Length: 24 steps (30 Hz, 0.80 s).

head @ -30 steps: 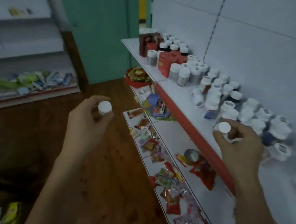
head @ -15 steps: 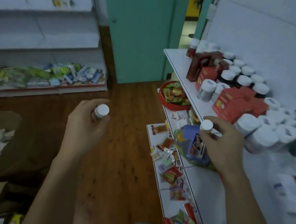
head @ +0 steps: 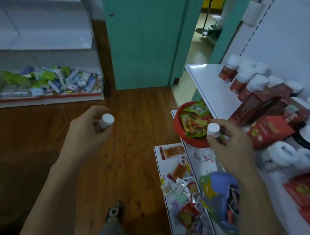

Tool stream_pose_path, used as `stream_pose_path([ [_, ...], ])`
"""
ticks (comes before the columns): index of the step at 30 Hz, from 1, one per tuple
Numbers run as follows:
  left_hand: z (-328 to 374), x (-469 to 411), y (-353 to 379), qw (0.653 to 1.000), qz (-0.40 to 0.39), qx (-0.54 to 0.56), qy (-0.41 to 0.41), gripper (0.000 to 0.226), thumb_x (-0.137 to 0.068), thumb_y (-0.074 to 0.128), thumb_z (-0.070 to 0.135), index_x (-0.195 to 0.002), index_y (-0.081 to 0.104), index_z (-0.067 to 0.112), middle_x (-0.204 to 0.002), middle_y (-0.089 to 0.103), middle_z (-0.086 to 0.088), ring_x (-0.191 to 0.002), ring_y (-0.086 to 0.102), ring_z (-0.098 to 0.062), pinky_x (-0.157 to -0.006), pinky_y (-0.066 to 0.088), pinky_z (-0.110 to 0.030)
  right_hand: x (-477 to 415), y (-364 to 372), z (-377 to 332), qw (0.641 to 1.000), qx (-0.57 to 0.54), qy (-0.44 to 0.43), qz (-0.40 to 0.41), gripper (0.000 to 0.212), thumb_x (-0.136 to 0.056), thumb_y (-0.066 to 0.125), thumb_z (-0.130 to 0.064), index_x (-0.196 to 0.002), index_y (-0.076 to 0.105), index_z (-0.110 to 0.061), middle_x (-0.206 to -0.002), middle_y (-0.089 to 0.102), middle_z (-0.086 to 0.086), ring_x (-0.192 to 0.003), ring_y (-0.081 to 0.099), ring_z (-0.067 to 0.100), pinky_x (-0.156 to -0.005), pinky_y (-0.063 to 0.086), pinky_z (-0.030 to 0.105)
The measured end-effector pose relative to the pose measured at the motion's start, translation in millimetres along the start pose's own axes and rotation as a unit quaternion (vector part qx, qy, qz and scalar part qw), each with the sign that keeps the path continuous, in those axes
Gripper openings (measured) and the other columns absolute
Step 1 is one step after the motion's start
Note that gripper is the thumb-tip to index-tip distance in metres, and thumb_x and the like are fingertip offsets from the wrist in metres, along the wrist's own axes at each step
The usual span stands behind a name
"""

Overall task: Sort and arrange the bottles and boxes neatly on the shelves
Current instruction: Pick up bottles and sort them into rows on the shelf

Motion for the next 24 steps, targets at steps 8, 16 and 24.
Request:
stream_pose_path([
  [8, -4, -224, 5, 0.994, -0.066, 0.029, 0.082, 0.035, -0.09, 0.072, 0.03, -0.123, 0.059, 0.031, -0.111, 0.064, 0.017, -0.096, 0.06, 0.006, -0.077, 0.045, -0.016, -129, 44, -28, 0.994, 0.007, 0.044, 0.103, 0.033, -0.089, 0.072, -0.015, -0.114, 0.065, -0.036, -0.112, 0.068, -0.012, -0.105, 0.064, 0.01, -0.088, 0.058, 0.045],
  [16, 28, -341, 106, 0.967, -0.185, 0.034, 0.173, 0.03, -0.091, 0.073, 0.029, -0.115, 0.056, 0.038, -0.103, 0.06, 0.028, -0.094, 0.058, 0.011, -0.076, 0.044, -0.011, -211, 60, 16, 0.982, 0.013, 0.092, 0.166, 0.033, -0.088, 0.073, -0.011, -0.117, 0.067, -0.027, -0.11, 0.068, -0.01, -0.103, 0.064, 0.011, -0.081, 0.06, 0.042],
  [24, 76, -452, 170, 0.949, -0.216, 0.065, 0.219, 0.026, -0.091, 0.073, 0.03, -0.111, 0.06, 0.04, -0.105, 0.063, 0.03, -0.097, 0.062, 0.01, -0.081, 0.052, -0.021, -325, 79, 54, 0.968, -0.106, 0.114, 0.198, 0.022, -0.098, 0.062, -0.01, -0.115, 0.06, -0.024, -0.107, 0.062, -0.013, -0.104, 0.059, 0.007, -0.087, 0.054, 0.028],
])
Point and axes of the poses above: each hand's wrist, its own x-axis away from the middle knuckle, its own y-axis out of the palm, z = x × y, the point moved 3 cm from there along -x, towards the middle knuckle
